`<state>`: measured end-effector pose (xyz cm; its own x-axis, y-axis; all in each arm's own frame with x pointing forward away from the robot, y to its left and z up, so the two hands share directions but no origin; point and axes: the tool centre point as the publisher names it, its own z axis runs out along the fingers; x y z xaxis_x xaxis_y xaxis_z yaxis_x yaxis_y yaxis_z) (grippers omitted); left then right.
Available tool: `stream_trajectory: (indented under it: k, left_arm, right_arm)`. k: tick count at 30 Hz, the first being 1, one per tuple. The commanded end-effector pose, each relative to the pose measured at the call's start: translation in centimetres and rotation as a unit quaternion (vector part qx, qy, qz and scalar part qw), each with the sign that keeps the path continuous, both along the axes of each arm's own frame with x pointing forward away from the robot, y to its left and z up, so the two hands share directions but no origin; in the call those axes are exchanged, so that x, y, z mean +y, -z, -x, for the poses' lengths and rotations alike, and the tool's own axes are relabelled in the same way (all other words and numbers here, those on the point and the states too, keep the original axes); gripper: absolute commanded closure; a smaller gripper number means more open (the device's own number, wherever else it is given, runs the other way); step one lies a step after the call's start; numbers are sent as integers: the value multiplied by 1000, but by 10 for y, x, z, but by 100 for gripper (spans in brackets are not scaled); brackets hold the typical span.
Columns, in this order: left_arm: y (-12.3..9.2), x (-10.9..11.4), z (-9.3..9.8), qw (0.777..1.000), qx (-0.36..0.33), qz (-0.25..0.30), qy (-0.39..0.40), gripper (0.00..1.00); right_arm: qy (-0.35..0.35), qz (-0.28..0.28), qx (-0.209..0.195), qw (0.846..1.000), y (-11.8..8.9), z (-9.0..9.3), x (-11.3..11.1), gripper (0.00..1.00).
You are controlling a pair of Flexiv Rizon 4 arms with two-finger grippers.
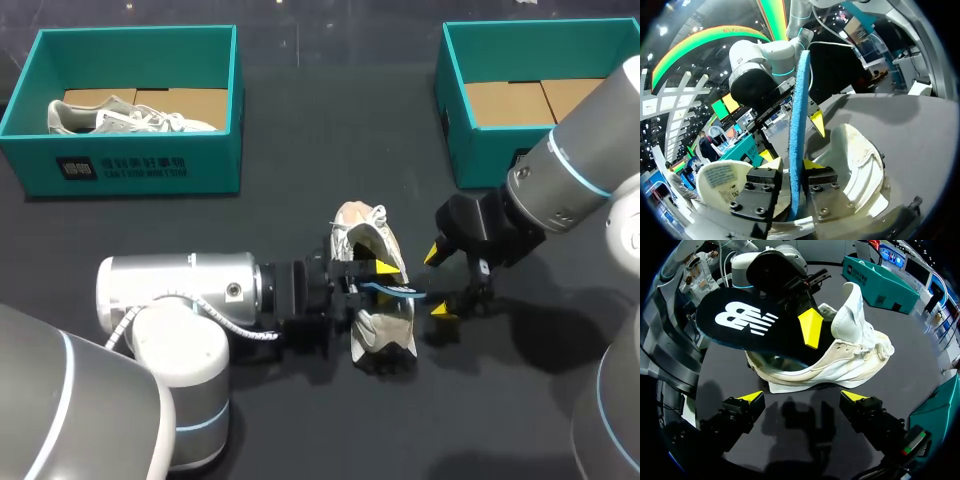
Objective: Take the shoe out of the shoebox, open the shoe tongue, remove and reinsert the insole, then place the shoe into the shoebox
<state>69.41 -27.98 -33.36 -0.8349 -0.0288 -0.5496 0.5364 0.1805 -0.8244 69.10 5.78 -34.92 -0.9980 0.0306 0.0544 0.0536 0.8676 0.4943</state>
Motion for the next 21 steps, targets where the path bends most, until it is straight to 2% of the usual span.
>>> stream_trajectory:
  k: [1,12,13,14,15,21]
  left_arm:
    - [-6,4,6,1000,0,9,5,65]
    - [-27,4,22,999,-18,22,22,64]
    - [-28,4,23,999,-19,23,23,67]
    - [-29,3,24,999,-23,23,25,87]
    - [-29,3,25,999,-32,19,26,100]
    - [-15,0,23,997,-66,-5,26,100]
  right_arm:
    - [1,0,-1,1000,0,1,0,0]
    - [1,0,-1,1000,0,1,0,0]
    - [1,0,-1,1000,0,1,0,0]
    - [1,0,-1,1000,0,1,0,0]
    - [1,0,-1,1000,0,1,0,0]
    - [1,0,-1,1000,0,1,0,0]
